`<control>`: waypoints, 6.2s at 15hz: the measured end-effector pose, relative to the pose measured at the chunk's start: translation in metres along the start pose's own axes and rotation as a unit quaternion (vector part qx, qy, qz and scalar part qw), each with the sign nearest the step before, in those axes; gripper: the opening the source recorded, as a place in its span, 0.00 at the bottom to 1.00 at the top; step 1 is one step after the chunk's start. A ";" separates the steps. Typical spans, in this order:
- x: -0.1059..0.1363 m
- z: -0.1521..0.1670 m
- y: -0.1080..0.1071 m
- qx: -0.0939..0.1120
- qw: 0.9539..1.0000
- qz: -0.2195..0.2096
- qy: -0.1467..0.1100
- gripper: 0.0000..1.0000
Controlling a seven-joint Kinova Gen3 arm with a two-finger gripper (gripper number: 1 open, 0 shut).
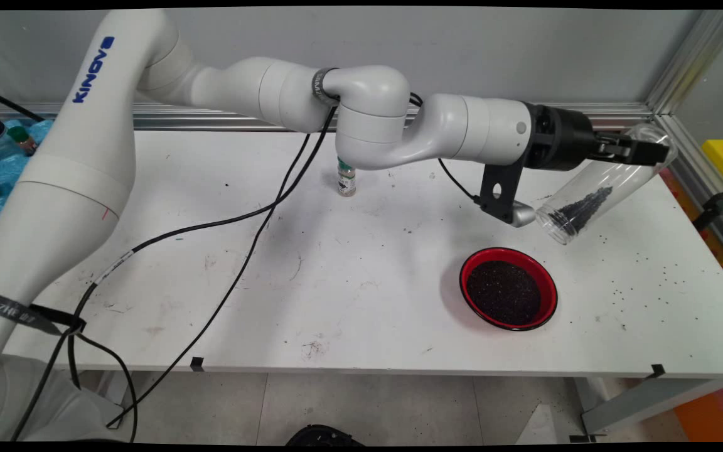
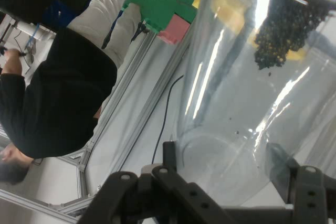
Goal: Pour the black seasoning powder in the red bowl
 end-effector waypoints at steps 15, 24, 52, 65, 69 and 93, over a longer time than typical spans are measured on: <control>0.004 -0.002 0.003 -0.009 0.998 -0.059 0.012 0.00; 0.004 -0.008 0.011 -0.031 0.984 -0.172 0.031 0.00; -0.012 -0.009 0.067 -0.137 0.826 -0.541 0.082 0.00; -0.033 0.001 0.101 -0.168 0.704 -0.687 0.069 0.00; -0.039 0.004 0.112 -0.175 0.661 -0.728 0.060 0.00; -0.025 0.031 0.172 -0.231 0.406 -0.884 -0.004 0.00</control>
